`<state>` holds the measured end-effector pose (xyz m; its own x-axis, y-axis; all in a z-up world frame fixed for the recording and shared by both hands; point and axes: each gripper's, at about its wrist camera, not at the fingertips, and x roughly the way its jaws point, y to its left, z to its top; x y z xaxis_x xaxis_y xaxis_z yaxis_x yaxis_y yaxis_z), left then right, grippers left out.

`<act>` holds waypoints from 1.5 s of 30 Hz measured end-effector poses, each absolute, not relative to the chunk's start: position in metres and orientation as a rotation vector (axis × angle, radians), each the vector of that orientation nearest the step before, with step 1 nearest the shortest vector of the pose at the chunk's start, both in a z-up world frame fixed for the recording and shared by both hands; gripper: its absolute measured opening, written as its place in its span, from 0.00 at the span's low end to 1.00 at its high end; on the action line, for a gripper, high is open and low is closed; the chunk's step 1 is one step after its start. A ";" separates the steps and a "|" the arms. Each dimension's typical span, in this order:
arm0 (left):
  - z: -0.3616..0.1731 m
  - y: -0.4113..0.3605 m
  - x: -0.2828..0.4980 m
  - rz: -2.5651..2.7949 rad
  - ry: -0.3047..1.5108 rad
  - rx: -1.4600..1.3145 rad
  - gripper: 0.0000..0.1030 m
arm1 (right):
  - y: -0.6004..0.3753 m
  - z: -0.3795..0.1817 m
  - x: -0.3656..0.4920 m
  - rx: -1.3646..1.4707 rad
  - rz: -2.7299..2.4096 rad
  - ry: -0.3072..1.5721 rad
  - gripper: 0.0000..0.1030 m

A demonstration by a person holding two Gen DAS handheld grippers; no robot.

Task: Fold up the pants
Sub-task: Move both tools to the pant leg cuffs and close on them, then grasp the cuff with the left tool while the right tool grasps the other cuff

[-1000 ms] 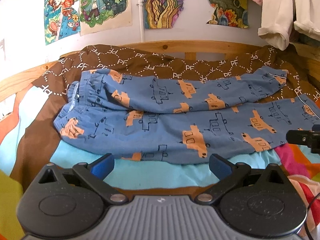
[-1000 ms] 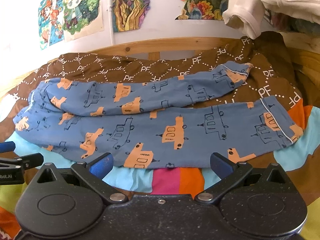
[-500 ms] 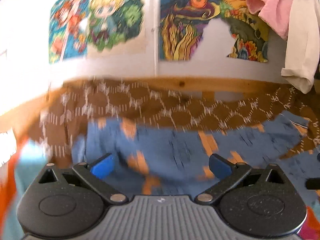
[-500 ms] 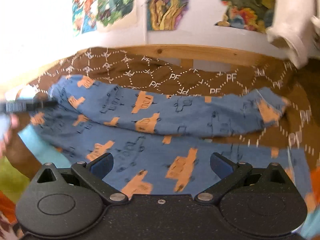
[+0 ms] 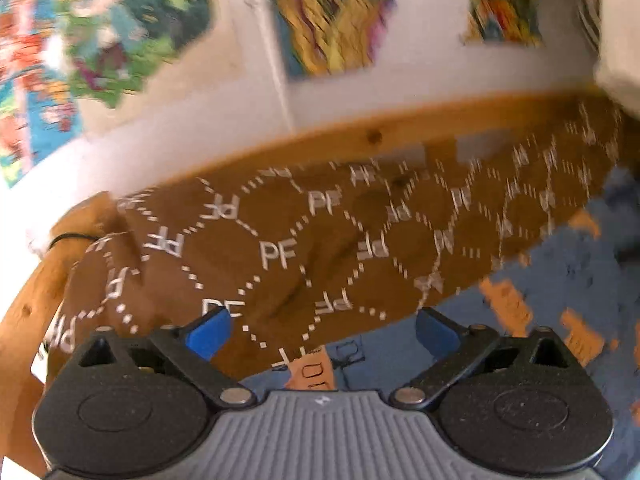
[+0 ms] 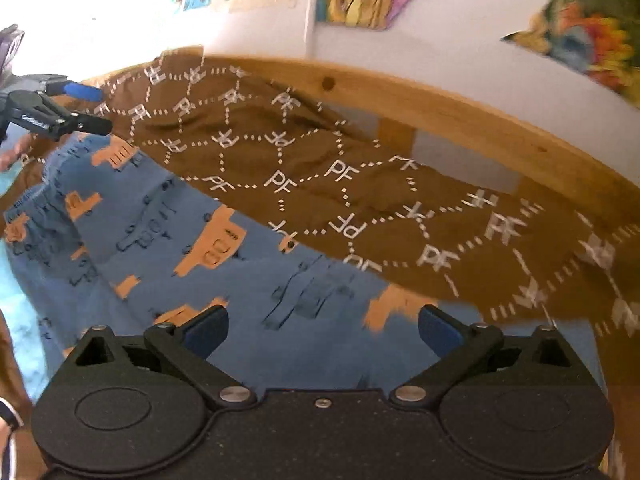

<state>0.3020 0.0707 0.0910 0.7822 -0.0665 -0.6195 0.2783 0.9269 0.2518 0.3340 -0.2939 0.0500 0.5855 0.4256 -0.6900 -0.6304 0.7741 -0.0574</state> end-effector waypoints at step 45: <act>0.107 0.066 0.340 -0.074 0.562 0.393 0.00 | -0.226 0.082 0.421 -0.771 0.574 0.525 0.00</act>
<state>0.3398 0.0655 0.1070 0.8458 0.0382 -0.5322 0.1740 0.9231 0.3428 0.4215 -0.2263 0.0823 0.7263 0.2834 -0.6262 -0.6492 0.5822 -0.4895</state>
